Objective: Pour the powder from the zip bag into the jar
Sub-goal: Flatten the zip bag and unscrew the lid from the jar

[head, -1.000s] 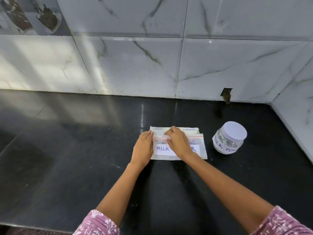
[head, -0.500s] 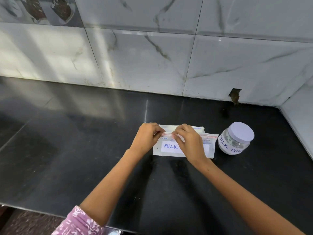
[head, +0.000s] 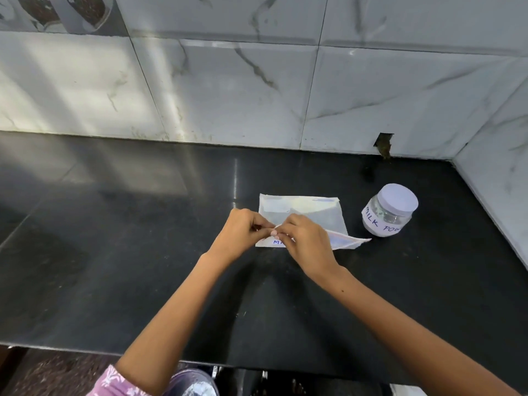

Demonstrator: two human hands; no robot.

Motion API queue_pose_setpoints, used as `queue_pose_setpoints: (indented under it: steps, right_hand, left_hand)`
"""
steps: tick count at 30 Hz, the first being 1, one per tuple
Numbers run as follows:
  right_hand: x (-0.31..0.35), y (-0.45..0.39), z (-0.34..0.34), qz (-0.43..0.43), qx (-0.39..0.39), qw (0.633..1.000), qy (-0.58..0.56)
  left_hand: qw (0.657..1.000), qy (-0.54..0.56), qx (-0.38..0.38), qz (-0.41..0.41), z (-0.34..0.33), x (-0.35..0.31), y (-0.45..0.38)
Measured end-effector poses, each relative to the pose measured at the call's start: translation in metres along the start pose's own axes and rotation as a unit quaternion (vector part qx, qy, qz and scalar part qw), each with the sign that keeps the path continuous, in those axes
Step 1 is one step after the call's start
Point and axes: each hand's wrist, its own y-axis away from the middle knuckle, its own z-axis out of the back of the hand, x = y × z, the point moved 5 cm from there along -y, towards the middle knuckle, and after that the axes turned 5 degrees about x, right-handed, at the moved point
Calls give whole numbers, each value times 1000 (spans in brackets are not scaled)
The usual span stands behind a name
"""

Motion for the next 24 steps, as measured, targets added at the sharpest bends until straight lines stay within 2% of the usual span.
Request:
queue_pose_setpoints:
  steps: [4, 8, 10, 14, 19, 24]
  right_hand:
    - [2, 22, -10, -25, 19, 999, 7]
    - [8, 45, -17, -19, 34, 999, 19]
    - [8, 56, -20, -19, 44, 998, 42]
    - [2, 75, -19, -46, 17, 997, 66]
    - [-32, 105, -5, -157, -64, 978, 123]
    - [-62, 128, 4, -232, -78, 949, 201]
  left_hand:
    - [995, 64, 54, 47, -10, 13, 12]
    - [990, 86, 65, 95, -22, 17, 24]
    - [992, 67, 41, 96, -30, 11, 32]
    - [998, -40, 21, 32, -53, -1, 52]
    - [992, -122, 15, 2, -75, -1, 74]
    - [990, -144, -3, -3, -84, 1, 84]
